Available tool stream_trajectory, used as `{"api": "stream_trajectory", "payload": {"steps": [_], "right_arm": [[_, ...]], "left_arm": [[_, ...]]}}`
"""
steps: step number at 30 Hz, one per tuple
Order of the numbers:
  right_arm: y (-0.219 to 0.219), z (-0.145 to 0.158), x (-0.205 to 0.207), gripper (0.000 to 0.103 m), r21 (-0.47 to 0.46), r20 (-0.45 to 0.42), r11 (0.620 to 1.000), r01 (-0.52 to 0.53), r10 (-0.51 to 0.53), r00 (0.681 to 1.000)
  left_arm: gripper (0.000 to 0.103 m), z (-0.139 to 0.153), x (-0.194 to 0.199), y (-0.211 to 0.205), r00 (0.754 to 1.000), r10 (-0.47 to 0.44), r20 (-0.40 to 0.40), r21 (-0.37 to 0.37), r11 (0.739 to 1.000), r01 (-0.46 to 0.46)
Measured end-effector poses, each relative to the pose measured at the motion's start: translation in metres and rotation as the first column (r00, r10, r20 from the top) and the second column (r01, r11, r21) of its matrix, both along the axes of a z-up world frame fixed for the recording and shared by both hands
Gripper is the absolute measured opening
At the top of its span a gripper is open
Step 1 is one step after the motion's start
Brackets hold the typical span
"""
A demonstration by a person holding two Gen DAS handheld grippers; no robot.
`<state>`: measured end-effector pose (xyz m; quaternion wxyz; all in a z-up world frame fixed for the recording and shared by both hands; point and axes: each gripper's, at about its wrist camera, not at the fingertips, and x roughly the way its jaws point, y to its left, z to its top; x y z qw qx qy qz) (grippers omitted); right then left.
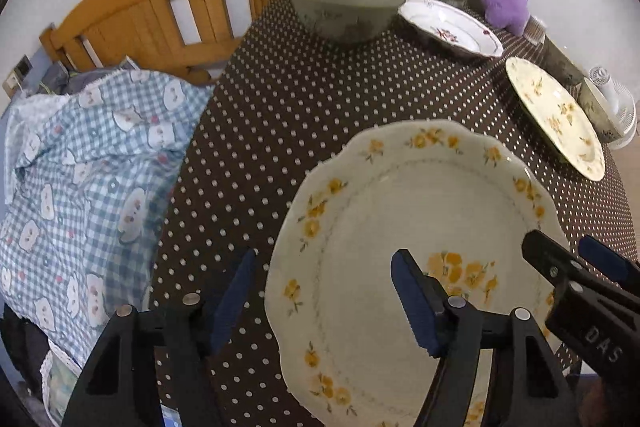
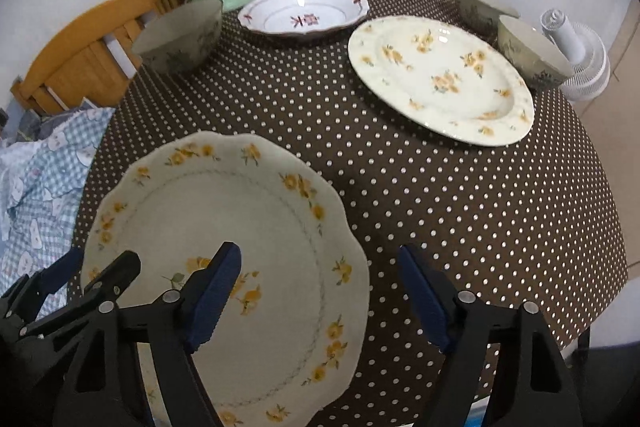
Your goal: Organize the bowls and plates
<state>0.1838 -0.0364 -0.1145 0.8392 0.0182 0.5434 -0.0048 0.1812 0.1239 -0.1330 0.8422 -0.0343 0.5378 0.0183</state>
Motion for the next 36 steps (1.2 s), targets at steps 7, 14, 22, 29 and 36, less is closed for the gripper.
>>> {"api": "stream_trajectory", "payload": {"steps": [7, 14, 22, 29, 36], "right_arm": [[0.011, -0.007, 0.006, 0.079, -0.019, -0.031, 0.999, -0.032, 0.031, 0.999], [0.012, -0.012, 0.015, 0.079, -0.01, -0.051, 0.998, -0.059, 0.059, 0.997], [0.005, -0.01, 0.019, 0.066, -0.022, -0.066, 0.996, -0.082, 0.081, 0.995], [-0.02, -0.008, 0.033, 0.064, -0.013, -0.082, 1.0, -0.023, 0.022, 0.996], [-0.043, -0.006, 0.041, 0.061, -0.011, -0.08, 0.999, 0.041, -0.042, 0.996]], "left_arm": [[0.061, -0.007, 0.001, -0.001, 1.0, -0.015, -0.025, -0.009, 1.0, 0.015], [0.061, -0.008, 0.004, -0.001, 1.0, 0.006, -0.029, 0.0, 1.0, -0.006], [0.061, -0.009, 0.017, -0.004, 0.998, 0.046, -0.039, 0.016, 0.999, -0.046], [0.061, -0.008, 0.033, -0.021, 0.999, 0.001, -0.038, 0.019, 1.0, -0.001], [0.061, -0.007, 0.049, -0.043, 0.998, -0.056, -0.035, 0.027, 0.998, 0.057]]}}
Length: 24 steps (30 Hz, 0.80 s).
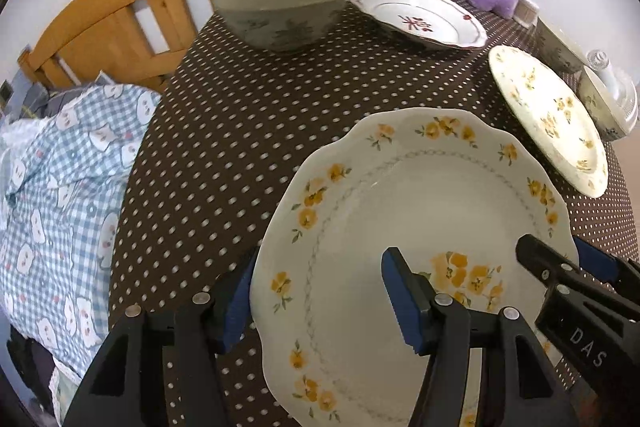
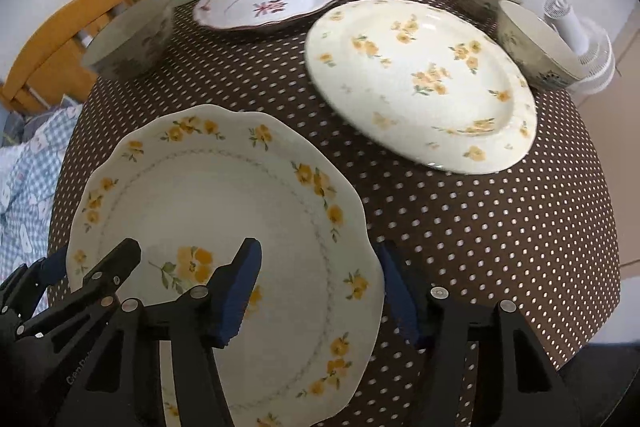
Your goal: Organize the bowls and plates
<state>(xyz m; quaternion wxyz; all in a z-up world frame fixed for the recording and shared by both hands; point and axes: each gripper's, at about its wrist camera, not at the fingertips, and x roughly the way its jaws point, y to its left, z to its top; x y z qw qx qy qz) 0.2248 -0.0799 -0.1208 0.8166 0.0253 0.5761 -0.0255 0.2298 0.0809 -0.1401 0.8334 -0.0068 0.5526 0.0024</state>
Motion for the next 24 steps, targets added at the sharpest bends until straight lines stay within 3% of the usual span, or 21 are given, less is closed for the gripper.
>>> {"api": "stream_trajectory", "payload": {"steps": [8, 15, 20, 24], "right_arm": [[-0.002, -0.001, 0.005, 0.061, -0.005, -0.001, 1.0, 0.0, 0.0, 1.0], [-0.003, 0.0, 0.005, 0.06, -0.006, -0.006, 1.0, 0.004, -0.004, 1.0], [-0.007, 0.006, 0.002, 0.061, 0.024, 0.014, 1.0, 0.02, -0.02, 1.0], [-0.004, 0.02, -0.004, 0.071, -0.012, 0.062, 1.0, 0.022, -0.021, 0.998]], "left_arm": [[0.062, -0.006, 0.006, -0.007, 1.0, -0.004, -0.027, 0.009, 1.0, 0.004], [0.074, -0.008, 0.006, -0.013, 0.999, -0.034, -0.039, 0.014, 0.999, 0.035], [0.089, 0.005, 0.002, -0.01, 0.998, -0.055, 0.008, 0.018, 0.998, 0.055], [0.09, 0.015, 0.002, -0.008, 0.997, -0.07, 0.034, 0.007, 0.998, 0.07]]}}
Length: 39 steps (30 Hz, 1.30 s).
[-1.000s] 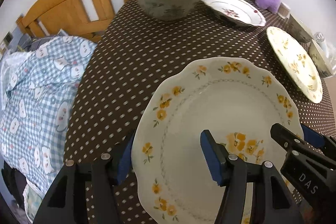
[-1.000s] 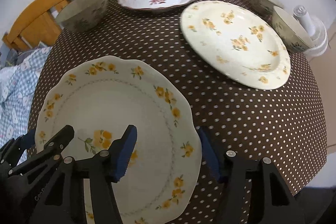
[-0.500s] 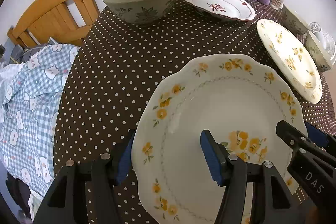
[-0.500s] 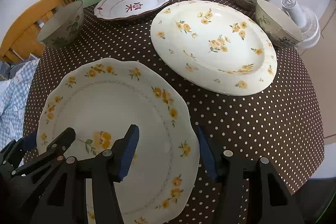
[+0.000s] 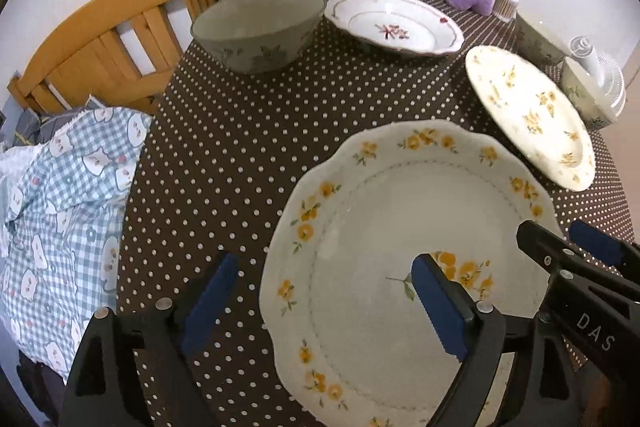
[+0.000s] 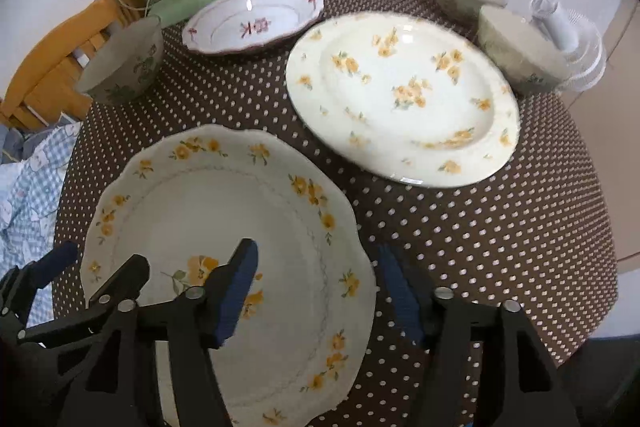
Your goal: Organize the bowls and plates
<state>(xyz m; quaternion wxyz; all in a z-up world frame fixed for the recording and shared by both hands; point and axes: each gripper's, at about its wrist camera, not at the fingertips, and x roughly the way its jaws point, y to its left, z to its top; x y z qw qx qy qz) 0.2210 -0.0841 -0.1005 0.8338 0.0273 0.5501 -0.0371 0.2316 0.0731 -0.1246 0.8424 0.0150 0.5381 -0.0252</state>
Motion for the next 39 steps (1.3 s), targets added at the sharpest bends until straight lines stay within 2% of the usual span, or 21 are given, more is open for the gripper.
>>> {"api": "stream_trajectory", "payload": {"steps": [5, 11, 15, 19, 25, 31, 39], "right_arm": [[-0.003, 0.022, -0.01, 0.078, -0.007, 0.05, 0.999, 0.039, -0.038, 0.998], [-0.012, 0.05, -0.019, 0.078, -0.026, 0.121, 0.998, 0.062, -0.058, 0.991], [-0.02, 0.063, -0.021, 0.078, -0.022, 0.156, 0.997, 0.072, -0.068, 0.985], [-0.03, 0.067, -0.019, 0.078, -0.006, 0.162, 0.997, 0.074, -0.072, 0.984], [-0.049, 0.071, -0.01, 0.078, 0.013, 0.157, 0.999, 0.049, -0.051, 0.986], [-0.075, 0.074, 0.003, 0.078, 0.015, 0.166, 0.999, 0.034, -0.036, 0.986], [-0.114, 0.062, 0.025, 0.078, 0.054, 0.149, 0.998, 0.036, -0.044, 0.988]], "left_arm": [[0.092, 0.017, -0.002, 0.002, 0.999, -0.033, 0.043, -0.017, 0.999, 0.033], [0.092, 0.04, -0.006, -0.009, 0.992, -0.074, 0.105, -0.031, 0.996, 0.078], [0.092, 0.053, -0.009, -0.019, 0.987, -0.07, 0.146, -0.027, 0.997, 0.074], [0.092, 0.061, -0.008, -0.026, 0.981, -0.072, 0.182, -0.017, 0.997, 0.076], [0.092, 0.073, 0.0, -0.043, 0.98, -0.043, 0.193, -0.033, 0.998, 0.05], [0.091, 0.072, 0.012, -0.071, 0.983, -0.026, 0.183, -0.029, 0.999, 0.032], [0.09, 0.064, 0.033, -0.109, 0.987, -0.015, 0.157, -0.016, 1.0, 0.018]]}}
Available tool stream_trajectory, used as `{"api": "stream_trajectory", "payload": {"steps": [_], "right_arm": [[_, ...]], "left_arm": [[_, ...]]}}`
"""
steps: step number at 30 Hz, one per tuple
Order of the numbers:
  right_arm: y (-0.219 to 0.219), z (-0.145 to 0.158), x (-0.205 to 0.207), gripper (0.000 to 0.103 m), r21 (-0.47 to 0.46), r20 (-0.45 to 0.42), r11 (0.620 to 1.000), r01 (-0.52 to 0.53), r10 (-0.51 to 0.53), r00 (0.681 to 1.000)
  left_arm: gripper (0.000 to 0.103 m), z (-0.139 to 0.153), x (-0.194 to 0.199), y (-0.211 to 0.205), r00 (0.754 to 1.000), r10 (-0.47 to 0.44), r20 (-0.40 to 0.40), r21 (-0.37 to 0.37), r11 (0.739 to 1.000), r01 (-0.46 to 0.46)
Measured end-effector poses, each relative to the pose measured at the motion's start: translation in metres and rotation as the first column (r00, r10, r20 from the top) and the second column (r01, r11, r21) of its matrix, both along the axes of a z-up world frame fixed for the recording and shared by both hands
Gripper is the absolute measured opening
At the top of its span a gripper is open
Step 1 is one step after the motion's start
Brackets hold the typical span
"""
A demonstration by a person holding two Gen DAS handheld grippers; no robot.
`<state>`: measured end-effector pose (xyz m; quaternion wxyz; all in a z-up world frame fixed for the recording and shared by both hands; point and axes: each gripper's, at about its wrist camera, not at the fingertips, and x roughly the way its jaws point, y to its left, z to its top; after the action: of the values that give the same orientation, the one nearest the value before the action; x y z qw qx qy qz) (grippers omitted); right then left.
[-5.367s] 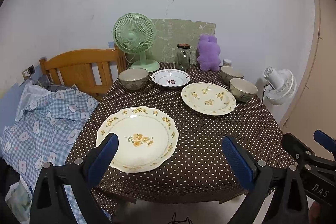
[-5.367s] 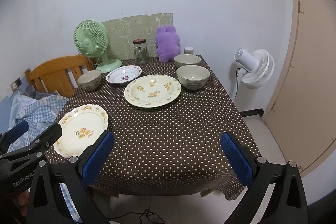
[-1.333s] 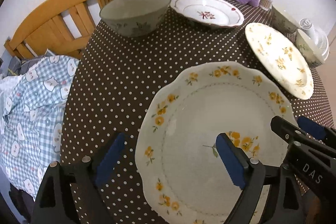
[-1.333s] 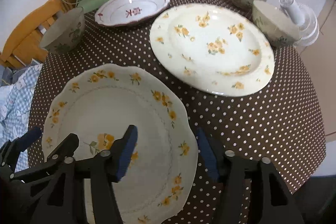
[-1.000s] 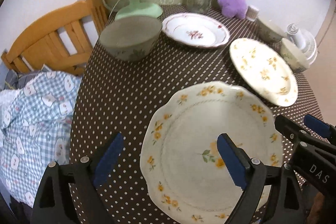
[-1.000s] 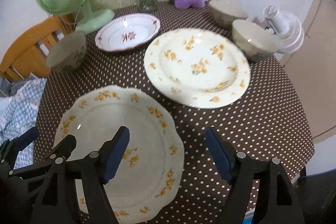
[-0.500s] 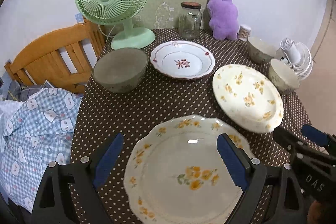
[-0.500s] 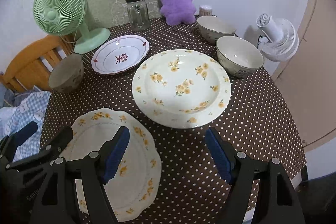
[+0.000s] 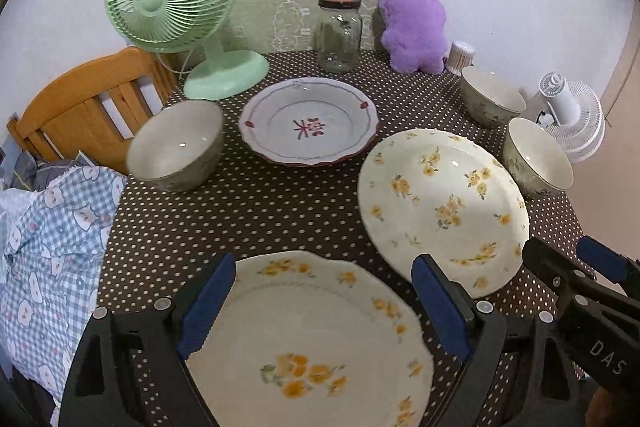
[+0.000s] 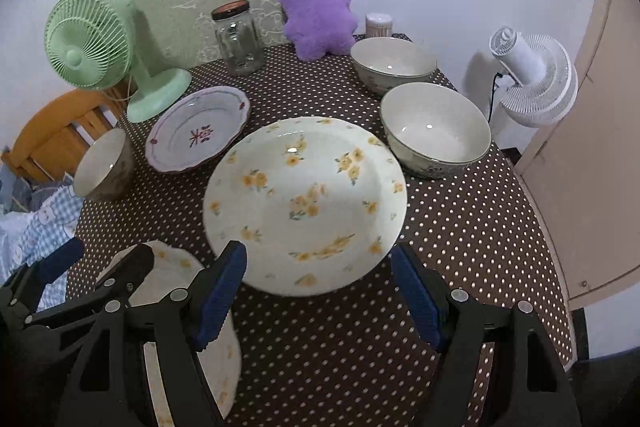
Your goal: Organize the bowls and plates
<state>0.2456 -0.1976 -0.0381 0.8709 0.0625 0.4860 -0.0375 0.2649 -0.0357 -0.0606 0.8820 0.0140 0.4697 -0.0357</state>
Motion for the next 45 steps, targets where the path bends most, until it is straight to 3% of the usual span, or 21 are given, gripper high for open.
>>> {"api": "stream_trajectory", "payload": {"steps": [15, 25, 33, 36, 45], "right_arm": [[-0.043, -0.035, 0.048, 0.078, 0.015, -0.027, 1.0, 0.005, -0.005, 1.0], [-0.051, -0.07, 0.074, 0.078, 0.015, -0.094, 0.999, 0.032, -0.03, 0.995], [-0.048, -0.087, 0.091, 0.078, 0.004, -0.112, 0.999, 0.042, -0.041, 0.993], [-0.05, -0.089, 0.096, 0.077, 0.001, -0.108, 0.999, 0.044, -0.044, 0.993], [-0.051, -0.1, 0.107, 0.071, 0.001, -0.109, 0.999, 0.038, -0.038, 0.993]], "left_arm": [[0.087, -0.031, 0.051, -0.047, 1.0, 0.012, -0.027, 0.046, 0.999, -0.011], [0.082, -0.062, 0.078, -0.059, 0.997, 0.009, -0.081, 0.063, 0.998, -0.004], [0.073, -0.076, 0.097, -0.064, 0.995, 0.003, -0.099, 0.06, 0.998, 0.003], [0.064, -0.08, 0.104, -0.068, 0.994, -0.015, -0.11, 0.042, 0.999, 0.02], [0.066, -0.086, 0.111, -0.071, 0.995, -0.021, -0.098, 0.054, 0.998, 0.027]]}}
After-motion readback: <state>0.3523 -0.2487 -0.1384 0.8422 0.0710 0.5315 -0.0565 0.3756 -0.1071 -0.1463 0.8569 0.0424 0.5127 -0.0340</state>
